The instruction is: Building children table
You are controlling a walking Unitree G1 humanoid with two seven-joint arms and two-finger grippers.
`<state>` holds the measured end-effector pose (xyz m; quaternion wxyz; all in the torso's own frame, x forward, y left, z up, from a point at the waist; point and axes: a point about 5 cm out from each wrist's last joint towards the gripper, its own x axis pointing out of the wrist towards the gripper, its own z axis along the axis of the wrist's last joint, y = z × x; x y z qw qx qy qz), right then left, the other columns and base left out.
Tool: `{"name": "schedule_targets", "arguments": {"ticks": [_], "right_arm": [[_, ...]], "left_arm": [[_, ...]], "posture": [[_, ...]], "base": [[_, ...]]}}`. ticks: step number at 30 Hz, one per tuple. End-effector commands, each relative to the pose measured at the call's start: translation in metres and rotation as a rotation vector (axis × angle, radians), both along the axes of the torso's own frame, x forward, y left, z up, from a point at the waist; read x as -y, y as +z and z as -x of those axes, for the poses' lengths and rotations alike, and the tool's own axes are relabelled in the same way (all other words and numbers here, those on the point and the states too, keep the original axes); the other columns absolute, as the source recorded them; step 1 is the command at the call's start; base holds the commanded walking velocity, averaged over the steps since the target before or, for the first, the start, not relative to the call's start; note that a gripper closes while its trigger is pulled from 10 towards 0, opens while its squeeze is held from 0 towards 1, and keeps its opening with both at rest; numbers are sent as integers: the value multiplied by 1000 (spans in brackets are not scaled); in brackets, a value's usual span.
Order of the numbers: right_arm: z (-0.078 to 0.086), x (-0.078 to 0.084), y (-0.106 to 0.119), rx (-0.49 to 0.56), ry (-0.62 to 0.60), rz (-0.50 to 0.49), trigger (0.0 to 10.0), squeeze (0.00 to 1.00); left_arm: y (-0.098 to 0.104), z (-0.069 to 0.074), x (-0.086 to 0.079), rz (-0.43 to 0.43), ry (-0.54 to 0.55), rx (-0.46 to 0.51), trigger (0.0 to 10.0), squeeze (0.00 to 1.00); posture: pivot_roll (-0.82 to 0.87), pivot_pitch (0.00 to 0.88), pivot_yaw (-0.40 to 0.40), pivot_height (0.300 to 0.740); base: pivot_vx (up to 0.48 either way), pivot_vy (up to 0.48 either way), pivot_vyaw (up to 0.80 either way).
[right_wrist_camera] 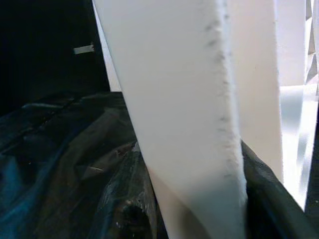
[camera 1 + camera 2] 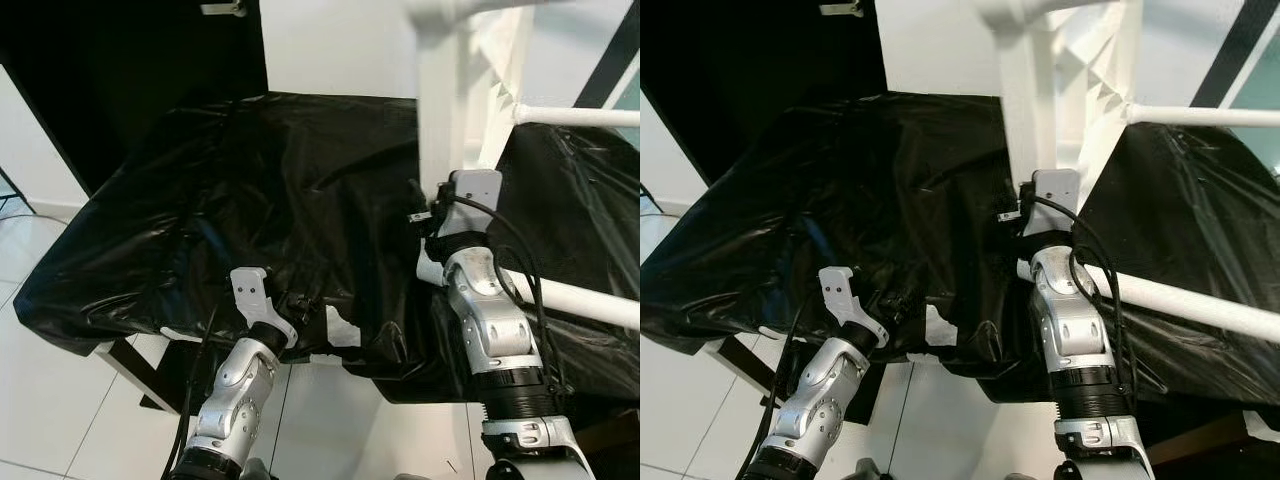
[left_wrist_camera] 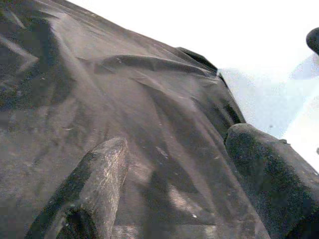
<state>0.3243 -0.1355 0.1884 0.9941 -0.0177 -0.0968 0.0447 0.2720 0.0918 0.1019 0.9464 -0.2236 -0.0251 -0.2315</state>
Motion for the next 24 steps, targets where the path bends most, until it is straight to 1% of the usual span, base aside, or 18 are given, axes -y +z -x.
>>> {"name": "schedule_targets", "arguments": {"ticks": [1, 2, 4, 5, 8, 9, 11, 12, 13, 14, 19, 21, 22, 24], "right_arm": [[-1, 1, -16, -93, 10, -37, 0, 0], [-1, 1, -16, -93, 10, -37, 0, 0], [0, -1, -18, -115, 45, -85, 0, 0], [0, -1, -18, -115, 45, -85, 0, 0], [3, -9, -24, -166, 130, -182, 0, 0], [3, -10, -24, -172, 141, -195, 0, 0], [5, -11, -28, -201, 157, -252, 0, 0], [6, -9, -32, -221, 151, -286, 4353, 0], [6, -7, -35, -240, 144, -316, 8118, 0], [7, -6, -38, -253, 140, -328, 10000, 0], [8, -5, -41, -269, 149, -338, 10000, 0], [12, -11, -47, -319, 213, -363, 10000, 0], [12, -11, -47, -319, 213, -363, 10000, 0], [17, -21, -55, -386, 293, -386, 10000, 0]], "left_arm": [[6, 8, 11, 8, -249, 126, 10000, 0], [6, 8, 11, 8, -249, 126, 10000, 0], [6, 8, 10, 6, -248, 128, 10000, 0], [6, 8, 10, 6, -248, 128, 10000, 0], [5, 9, 10, 0, -248, 127, 10000, 0], [5, 9, 10, 0, -248, 127, 10000, 0], [5, 10, 10, -2, -248, 127, 10000, 0], [5, 10, 10, -3, -247, 126, 10000, 0], [5, 10, 10, -4, -247, 125, 10000, 0], [4, 10, 10, -4, -247, 124, 10000, 0], [4, 11, 10, -5, -248, 122, 10000, 0], [3, 12, 10, -8, -252, 118, 10000, 0], [3, 12, 10, -8, -252, 118, 10000, 0], [3, 12, 10, -11, -254, 117, 10000, 0]], "posture": [[-78, 51, 11, 740], [-78, 51, 11, 740], [-77, 51, 11, 740], [-77, 51, 11, 740], [-75, 53, 9, 740], [-75, 53, 9, 740], [-76, 57, 8, 740], [-77, 60, 8, 740], [-78, 60, 9, 740], [-78, 64, 9, 740], [-81, 66, 11, 740], [-85, 68, 14, 740], [-85, 68, 14, 740], [-85, 67, 17, 740]], "base": [[0, 0, 0], [0, 0, 0], [0, 0, 0], [0, 0, 0], [0, 0, 0], [0, 0, 0], [0, 0, 0], [0, 0, 0], [0, 0, 0], [0, 0, 0], [0, 0, 0], [0, 0, 0], [0, 0, 0], [0, 0, 0]]}}
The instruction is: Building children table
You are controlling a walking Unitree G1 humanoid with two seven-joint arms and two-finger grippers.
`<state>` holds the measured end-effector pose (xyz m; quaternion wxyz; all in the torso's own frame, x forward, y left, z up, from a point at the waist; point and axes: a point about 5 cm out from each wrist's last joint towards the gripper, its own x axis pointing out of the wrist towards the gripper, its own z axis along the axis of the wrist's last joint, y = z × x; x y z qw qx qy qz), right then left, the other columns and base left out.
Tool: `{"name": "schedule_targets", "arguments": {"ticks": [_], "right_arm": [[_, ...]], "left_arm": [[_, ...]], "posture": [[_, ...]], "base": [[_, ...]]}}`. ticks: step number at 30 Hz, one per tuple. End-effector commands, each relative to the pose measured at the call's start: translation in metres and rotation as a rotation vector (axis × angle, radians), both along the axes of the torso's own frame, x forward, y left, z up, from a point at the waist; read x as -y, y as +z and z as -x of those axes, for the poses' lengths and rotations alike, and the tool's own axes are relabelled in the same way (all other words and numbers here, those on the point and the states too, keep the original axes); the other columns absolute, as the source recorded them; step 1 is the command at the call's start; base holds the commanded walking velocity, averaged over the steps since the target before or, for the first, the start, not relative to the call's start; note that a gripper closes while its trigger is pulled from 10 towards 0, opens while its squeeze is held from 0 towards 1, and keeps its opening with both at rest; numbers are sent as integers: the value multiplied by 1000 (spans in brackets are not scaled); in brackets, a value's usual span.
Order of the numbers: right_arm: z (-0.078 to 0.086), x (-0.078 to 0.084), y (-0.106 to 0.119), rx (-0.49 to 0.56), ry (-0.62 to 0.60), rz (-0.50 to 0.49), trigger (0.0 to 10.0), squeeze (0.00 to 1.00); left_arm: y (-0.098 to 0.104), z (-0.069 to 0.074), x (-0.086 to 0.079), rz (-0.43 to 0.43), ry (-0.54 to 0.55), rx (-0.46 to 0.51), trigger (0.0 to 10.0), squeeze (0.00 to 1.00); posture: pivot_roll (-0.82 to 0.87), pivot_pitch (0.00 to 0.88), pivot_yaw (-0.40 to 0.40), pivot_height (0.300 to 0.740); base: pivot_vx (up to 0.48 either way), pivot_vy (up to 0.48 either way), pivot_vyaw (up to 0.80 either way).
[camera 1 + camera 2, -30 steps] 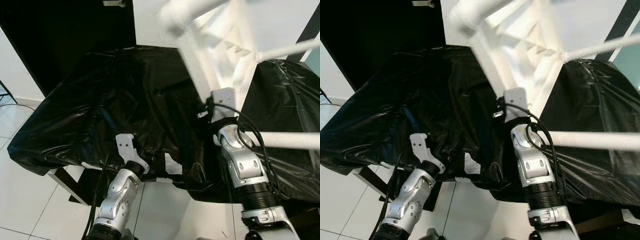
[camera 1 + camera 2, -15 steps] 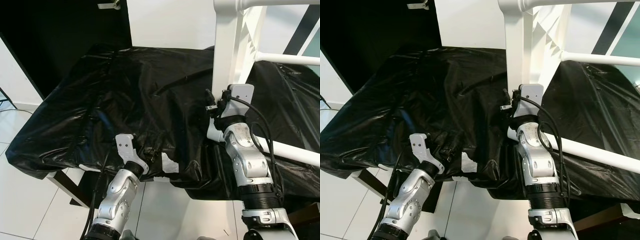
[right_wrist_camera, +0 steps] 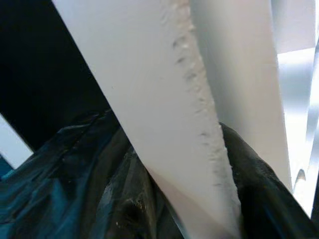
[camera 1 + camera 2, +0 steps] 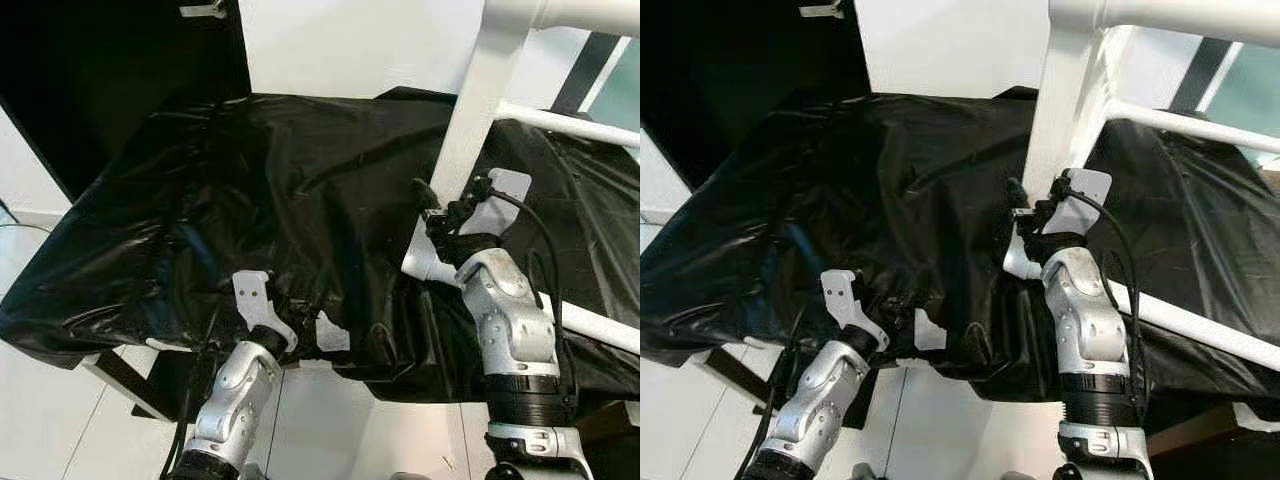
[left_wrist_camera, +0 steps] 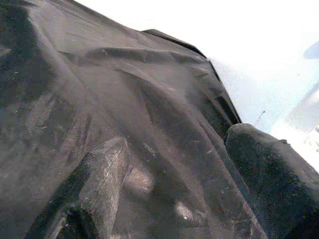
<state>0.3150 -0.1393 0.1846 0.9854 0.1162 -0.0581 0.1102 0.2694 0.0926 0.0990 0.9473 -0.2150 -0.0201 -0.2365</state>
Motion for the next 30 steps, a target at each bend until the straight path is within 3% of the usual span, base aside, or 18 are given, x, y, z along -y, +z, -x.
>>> {"name": "schedule_targets", "arguments": {"ticks": [1, 2, 3, 4, 13, 15, 18, 20, 21, 22, 23, 24, 26, 27, 30], "right_arm": [[11, -30, -55, -316, 219, -146, 10000, 0], [18, -38, -59, -351, 298, -181, 10000, 0], [18, -38, -59, -351, 298, -181, 10000, 0], [25, -45, -60, -364, 394, -194, 10000, 0], [49, -56, -60, -343, 633, -217, 10000, 0], [52, -57, -59, -335, 654, -212, 10000, 0], [42, -46, -66, -356, 524, -163, 10000, 0], [34, -33, -76, -357, 338, -65, 10000, 0], [33, -31, -79, -351, 284, -26, 10000, 0], [35, -30, -81, -357, 232, -24, 10000, 0], [38, -29, -84, -356, 163, -21, 10000, 588], [41, -29, -86, -343, 124, -20, 10000, 1000], [40, -25, -82, -302, 96, 19, 10000, 1000], [40, -21, -75, -244, 80, 99, 10000, 0], [48, -18, -64, -153, 34, 196, 10000, 0]], "left_arm": [[6, 9, 11, 7, -244, 120, 10000, 0], [7, 8, 11, -1, -240, 128, 10000, 0], [7, 8, 11, -1, -240, 128, 10000, 0], [9, 7, 10, -5, -238, 142, 10000, 0], [14, 0, 7, 1, -207, 177, 10000, 0], [15, -1, 7, 1, -205, 179, 10000, 0], [14, 0, 6, 3, -202, 181, 10000, 0], [13, 0, 4, -4, -181, 186, 10000, 910], [13, 0, 2, -11, -164, 189, 10000, 855], [12, -2, 1, -18, -143, 190, 10000, 608], [12, -4, -2, -24, -112, 192, 10000, 0], [12, -6, -4, -27, -97, 191, 10000, 0], [11, -7, -4, -29, -95, 189, 10000, 0], [11, -7, -2, -31, -98, 190, 10000, 0], [11, -9, -3, -35, -92, 196, 10000, 0]], "posture": [[-83, 66, 19, 740], [-81, 64, 22, 740], [-81, 64, 22, 740], [-80, 60, 26, 740], [-83, 40, 34, 740], [-84, 40, 33, 740], [-85, 41, 31, 740], [-87, 42, 31, 740], [-87, 41, 30, 740], [-87, 40, 31, 740], [-88, 40, 31, 740], [-93, 39, 34, 740], [-99, 38, 38, 740], [-101, 36, 39, 740], [-103, 33, 39, 740]], "base": [[0, 0, 0], [0, 0, 0], [0, 0, 0], [0, 0, 0], [0, 0, 0], [0, 0, 0], [0, 0, 0], [0, 0, 0], [0, 0, 0], [0, 0, 0], [0, 0, 0], [0, 0, 0], [0, 0, 0], [0, 0, 0], [0, 0, 0]]}}
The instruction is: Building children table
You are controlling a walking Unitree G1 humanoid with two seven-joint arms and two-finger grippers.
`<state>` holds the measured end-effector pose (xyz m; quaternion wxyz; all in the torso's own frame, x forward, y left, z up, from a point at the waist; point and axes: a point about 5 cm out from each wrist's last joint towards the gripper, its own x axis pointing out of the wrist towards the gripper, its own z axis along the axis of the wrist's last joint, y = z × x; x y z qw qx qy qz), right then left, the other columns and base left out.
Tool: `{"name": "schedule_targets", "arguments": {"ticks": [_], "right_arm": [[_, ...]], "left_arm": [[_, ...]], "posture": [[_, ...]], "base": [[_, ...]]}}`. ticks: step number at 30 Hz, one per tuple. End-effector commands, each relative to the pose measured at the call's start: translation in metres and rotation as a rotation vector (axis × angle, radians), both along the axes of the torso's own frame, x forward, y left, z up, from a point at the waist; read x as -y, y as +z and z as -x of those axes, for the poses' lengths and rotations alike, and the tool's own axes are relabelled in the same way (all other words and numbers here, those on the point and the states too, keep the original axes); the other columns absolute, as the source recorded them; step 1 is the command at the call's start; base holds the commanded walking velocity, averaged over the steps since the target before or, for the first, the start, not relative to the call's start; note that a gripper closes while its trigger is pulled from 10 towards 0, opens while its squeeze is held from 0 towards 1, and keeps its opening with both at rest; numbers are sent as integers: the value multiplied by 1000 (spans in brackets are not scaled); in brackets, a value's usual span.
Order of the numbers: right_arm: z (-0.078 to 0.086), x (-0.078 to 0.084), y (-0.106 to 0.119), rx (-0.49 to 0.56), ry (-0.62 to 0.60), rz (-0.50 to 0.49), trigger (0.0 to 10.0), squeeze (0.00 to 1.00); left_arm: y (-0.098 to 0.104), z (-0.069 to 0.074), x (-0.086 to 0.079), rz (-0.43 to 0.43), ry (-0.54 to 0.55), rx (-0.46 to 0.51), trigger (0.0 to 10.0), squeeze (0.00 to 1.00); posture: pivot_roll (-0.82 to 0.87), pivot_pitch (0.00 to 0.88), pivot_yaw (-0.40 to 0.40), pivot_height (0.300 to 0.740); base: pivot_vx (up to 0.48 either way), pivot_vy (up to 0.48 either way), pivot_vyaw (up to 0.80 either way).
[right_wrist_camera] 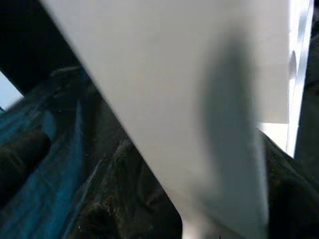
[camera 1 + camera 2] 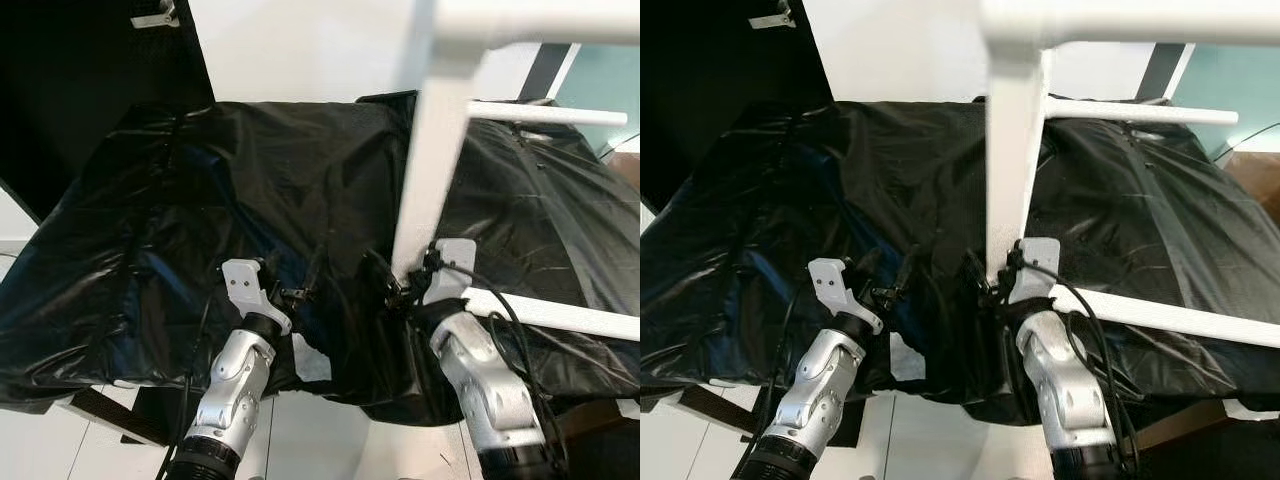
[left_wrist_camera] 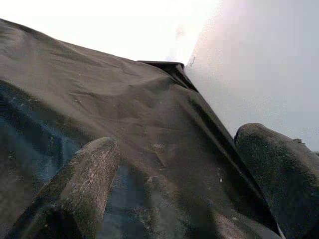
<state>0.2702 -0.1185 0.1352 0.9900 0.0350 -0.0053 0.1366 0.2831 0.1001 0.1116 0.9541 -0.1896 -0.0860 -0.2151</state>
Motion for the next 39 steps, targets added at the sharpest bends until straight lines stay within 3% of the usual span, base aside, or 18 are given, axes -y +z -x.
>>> {"name": "schedule_targets", "arguments": {"ticks": [1, 6, 15, 17, 24, 27, 28, 31, 32, 33, 34, 36, 39], "right_arm": [[7, 5, -10, -31, -48, 57, 10000, 0], [26, 18, 14, 143, -116, 52, 10000, 0], [35, 30, 24, 261, -289, 111, 10000, 0], [45, 41, 32, 287, -330, 45, 10000, 0], [60, 33, 32, 238, -203, 39, 10000, 0], [73, 39, 31, 204, -219, 17, 10000, 0], [85, 44, 32, 191, -210, 4, 10000, 0], [102, 52, 42, 214, -264, -53, 10000, 0], [104, 53, 45, 227, -278, -62, 9490, 0], [104, 55, 48, 241, -298, -76, 3529, 0], [103, 59, 53, 268, -333, -92, 0, 0], [97, 74, 57, 298, -445, -90, 0, 0], [81, 93, 55, 291, -514, -47, 0, 0]], "left_arm": [[-1, 5, 4, -31, -161, 69, 10000, 0], [-2, 3, 3, -39, -156, 80, 10000, 0], [2, -1, 4, -43, -154, 105, 10000, 0], [0, 3, -2, -60, -143, 109, 10000, 0], [-2, 3, -2, -79, -152, 106, 10000, 0], [-4, 5, -2, -86, -160, 102, 10000, 0], [-5, 6, -5, -93, -160, 99, 10000, 0], [-7, 6, -7, -103, -158, 95, 10000, 0], [-7, 6, -7, -105, -160, 95, 10000, 0], [-7, 6, -7, -106, -162, 94, 10000, 0], [-8, 6, -6, -107, -166, 92, 10000, 0], [-9, 5, -4, -108, -171, 91, 10000, 0], [-9, 5, -2, -106, -173, 91, 10000, 0]], "posture": [[-105, 32, 40, 740], [-126, 27, 46, 740], [-131, 16, 53, 740], [-126, 15, 51, 740], [-148, 29, 63, 740], [-150, 31, 64, 740], [-160, 39, 64, 740], [-176, 44, 66, 740], [-184, 45, 67, 740], [-187, 45, 68, 740], [-192, 44, 69, 740], [-194, 41, 68, 740], [-189, 38, 62, 740]], "base": [[0, 0, 0], [0, 0, 0], [0, 0, 0], [0, 0, 0], [0, 0, 0], [0, 0, 0], [0, 0, 0], [0, 0, 0], [0, 0, 0], [0, 0, 0], [0, 0, 0], [0, 0, 0], [0, 0, 0]]}}
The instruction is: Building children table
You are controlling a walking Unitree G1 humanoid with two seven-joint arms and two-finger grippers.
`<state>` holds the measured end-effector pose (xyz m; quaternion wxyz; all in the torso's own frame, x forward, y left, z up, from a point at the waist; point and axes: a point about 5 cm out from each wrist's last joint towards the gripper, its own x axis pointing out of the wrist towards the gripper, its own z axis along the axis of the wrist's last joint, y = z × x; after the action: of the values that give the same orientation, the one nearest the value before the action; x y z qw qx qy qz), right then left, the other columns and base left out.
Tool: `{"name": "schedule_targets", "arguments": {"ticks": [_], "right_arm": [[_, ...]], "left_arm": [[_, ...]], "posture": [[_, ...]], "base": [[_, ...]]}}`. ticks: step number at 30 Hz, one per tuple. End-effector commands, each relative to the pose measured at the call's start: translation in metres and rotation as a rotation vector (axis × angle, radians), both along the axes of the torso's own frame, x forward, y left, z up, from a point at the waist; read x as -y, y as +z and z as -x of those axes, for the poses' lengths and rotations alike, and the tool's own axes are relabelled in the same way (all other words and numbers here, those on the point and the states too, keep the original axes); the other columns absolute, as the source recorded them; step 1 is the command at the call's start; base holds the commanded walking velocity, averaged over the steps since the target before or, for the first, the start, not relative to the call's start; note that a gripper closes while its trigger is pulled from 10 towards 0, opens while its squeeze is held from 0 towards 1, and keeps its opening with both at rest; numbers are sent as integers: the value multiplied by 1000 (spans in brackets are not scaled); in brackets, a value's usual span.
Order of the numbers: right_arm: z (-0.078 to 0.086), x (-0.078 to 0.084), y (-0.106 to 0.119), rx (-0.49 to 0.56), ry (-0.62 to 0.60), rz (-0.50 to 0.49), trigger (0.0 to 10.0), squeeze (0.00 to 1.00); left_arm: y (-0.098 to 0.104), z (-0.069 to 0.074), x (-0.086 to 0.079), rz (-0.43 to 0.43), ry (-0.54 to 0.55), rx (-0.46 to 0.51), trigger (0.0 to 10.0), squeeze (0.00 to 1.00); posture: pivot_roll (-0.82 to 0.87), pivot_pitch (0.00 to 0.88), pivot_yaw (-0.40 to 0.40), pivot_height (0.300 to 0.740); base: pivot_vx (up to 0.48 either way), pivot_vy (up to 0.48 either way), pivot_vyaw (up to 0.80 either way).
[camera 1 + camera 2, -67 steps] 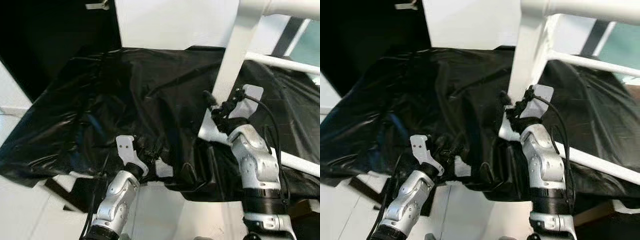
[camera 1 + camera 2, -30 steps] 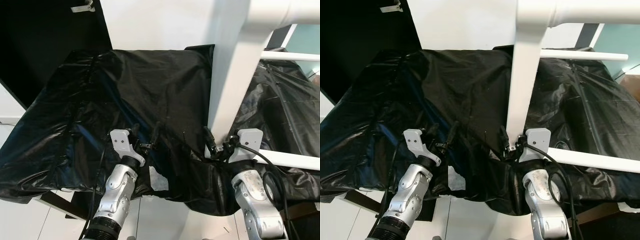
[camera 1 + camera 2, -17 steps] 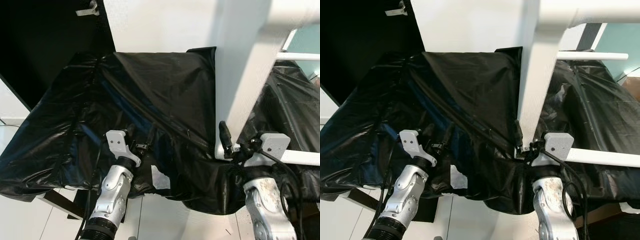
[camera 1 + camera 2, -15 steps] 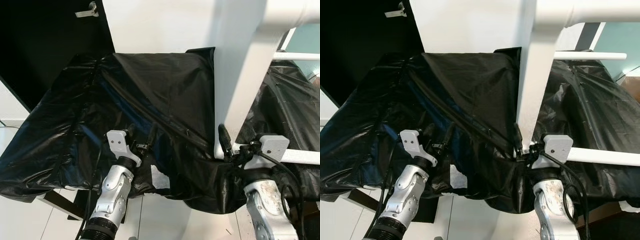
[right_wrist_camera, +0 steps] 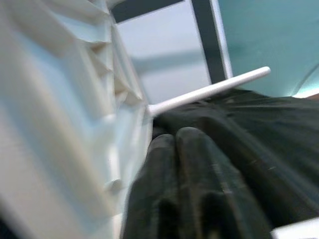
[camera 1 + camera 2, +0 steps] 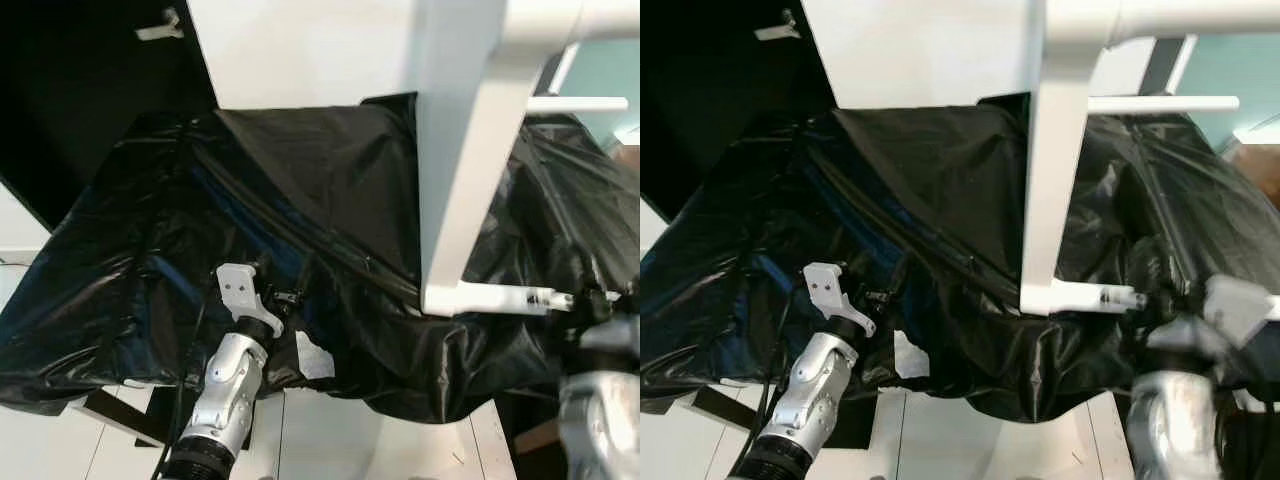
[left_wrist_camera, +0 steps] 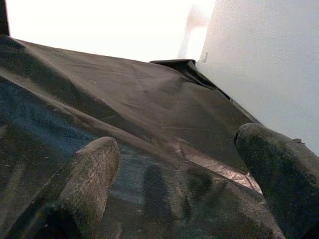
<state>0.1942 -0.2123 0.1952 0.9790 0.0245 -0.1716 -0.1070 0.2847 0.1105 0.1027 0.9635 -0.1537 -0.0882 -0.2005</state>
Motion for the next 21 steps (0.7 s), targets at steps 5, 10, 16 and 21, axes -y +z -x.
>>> {"name": "schedule_targets", "arguments": {"ticks": [5, 10, 16, 21], "right_arm": [[-59, 12, -20, -145, 88, 74, 3529, 0], [-118, 21, -19, -179, 121, 116, 10000, 0], [-179, 24, 7, -167, 150, 172, 10000, 0], [-188, 6, -17, -287, 326, 146, 10000, 0]], "left_arm": [[-2, 8, 6, -42, -180, 75, 10000, 0], [-3, 8, 5, -50, -170, 79, 10000, 0], [-1, 6, 3, -72, -158, 96, 10000, 0], [-1, 5, 2, -79, -155, 101, 10000, 0]], "posture": [[-126, 22, 39, 740], [-84, 10, 36, 740], [-20, 0, 26, 740], [-17, 0, 28, 740]], "base": [[0, 0, 0], [0, 0, 0], [0, 0, 0], [0, 0, 0]]}}
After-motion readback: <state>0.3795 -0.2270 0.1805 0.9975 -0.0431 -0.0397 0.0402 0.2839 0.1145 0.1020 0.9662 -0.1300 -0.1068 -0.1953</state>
